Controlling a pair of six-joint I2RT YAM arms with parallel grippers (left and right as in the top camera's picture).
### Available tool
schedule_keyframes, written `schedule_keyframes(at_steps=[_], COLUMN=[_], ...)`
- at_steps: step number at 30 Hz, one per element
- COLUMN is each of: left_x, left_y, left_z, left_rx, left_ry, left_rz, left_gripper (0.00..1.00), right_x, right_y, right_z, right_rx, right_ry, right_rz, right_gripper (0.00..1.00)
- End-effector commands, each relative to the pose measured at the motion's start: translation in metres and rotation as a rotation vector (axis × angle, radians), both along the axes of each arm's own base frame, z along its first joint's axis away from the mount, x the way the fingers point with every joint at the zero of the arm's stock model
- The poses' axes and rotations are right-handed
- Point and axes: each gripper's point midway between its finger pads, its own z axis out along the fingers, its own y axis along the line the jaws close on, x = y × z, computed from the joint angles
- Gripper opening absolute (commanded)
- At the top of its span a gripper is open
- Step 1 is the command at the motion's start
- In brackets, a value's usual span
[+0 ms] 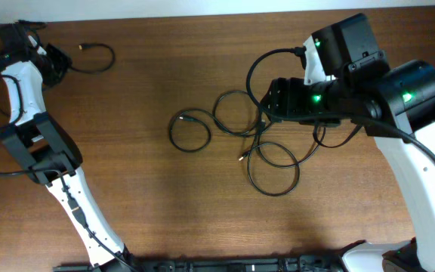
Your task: Untangle cables
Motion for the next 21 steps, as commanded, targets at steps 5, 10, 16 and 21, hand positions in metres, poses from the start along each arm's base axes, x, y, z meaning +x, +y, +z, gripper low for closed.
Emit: schedule_keyframes(at_steps=[5,10,16,21], left_x=[0.005,-0.007,-0.046,-0.084], left_y=[0.039,-0.057,-0.213,-0.318], left_z=[0.099,0.174,0.131,0.086], left_rx=[0.032,-0.318,-0.253,0.013], left_ry=[-0.164,-0.346,-0.12,0.163], left_rz=[0.029,-0.335,-0.786,-1.038], left_gripper=[0.69,0.95,0.97,1.0], right_x=[-0.001,0.02,0.065,0.083], right_y=[-0.002,-0.014,-0.029,-0.107], right_z=[0.002,-0.018,-0.08,-0.092], right_rx=[-0.009,-0.125,-0.319,-0.326], right_ry=[-0.009,-0.003,0.101,0.188], right_rz=[0.002,-0.055,-0.118,-0.326], right_gripper=[0.79,0.79,0.79,0.78])
